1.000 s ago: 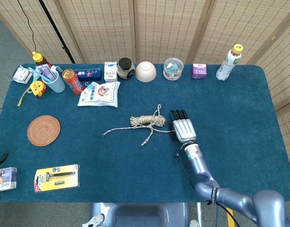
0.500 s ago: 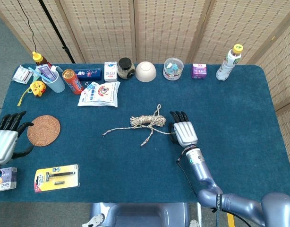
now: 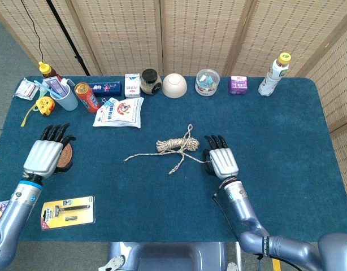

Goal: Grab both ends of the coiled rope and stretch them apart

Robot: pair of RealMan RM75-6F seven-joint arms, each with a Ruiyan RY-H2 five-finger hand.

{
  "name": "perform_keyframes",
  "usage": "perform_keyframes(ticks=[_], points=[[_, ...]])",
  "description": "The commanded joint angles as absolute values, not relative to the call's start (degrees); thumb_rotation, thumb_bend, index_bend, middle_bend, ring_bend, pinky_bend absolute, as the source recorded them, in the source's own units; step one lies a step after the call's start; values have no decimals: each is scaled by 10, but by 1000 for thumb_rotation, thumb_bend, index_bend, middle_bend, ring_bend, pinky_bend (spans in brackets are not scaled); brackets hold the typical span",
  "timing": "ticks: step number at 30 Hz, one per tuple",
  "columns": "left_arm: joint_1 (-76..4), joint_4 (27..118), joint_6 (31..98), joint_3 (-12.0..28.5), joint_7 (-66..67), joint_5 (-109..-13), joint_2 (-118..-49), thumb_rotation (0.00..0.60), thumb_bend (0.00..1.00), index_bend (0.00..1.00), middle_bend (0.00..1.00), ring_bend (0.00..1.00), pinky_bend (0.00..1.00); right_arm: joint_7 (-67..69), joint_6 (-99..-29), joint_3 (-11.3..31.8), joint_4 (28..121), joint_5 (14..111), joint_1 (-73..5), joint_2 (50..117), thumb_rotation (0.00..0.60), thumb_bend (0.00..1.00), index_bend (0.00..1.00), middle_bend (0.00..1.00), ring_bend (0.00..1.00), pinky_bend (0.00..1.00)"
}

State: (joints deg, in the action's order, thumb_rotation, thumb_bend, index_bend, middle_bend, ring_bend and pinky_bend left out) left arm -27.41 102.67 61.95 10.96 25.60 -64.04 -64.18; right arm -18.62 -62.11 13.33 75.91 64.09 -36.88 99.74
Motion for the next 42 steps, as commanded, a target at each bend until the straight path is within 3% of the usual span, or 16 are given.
perform_keyframes(ticks=[1, 9, 22, 42], points=[[-301, 1014, 599, 114, 280, -604, -670, 543, 232, 268, 53, 5, 0, -185, -623, 132, 761, 642, -367, 997, 600, 514, 619, 103, 0, 0], [-356, 989, 579, 115, 338, -539, -728, 543, 232, 272, 53, 0, 0, -186, -628, 128, 770, 646, -362, 996, 600, 514, 622, 105, 0, 0], [-416, 936, 604, 115, 403, -479, -832, 540, 249, 388, 54, 0, 0, -185, -621, 127, 763, 643, -362, 1000, 600, 514, 625, 107, 0, 0], [-470, 830, 609, 127, 419, -427, -940, 599, 274, 507, 102, 10, 0, -168, -609, 130, 741, 642, -362, 1003, 600, 514, 628, 110, 0, 0]])
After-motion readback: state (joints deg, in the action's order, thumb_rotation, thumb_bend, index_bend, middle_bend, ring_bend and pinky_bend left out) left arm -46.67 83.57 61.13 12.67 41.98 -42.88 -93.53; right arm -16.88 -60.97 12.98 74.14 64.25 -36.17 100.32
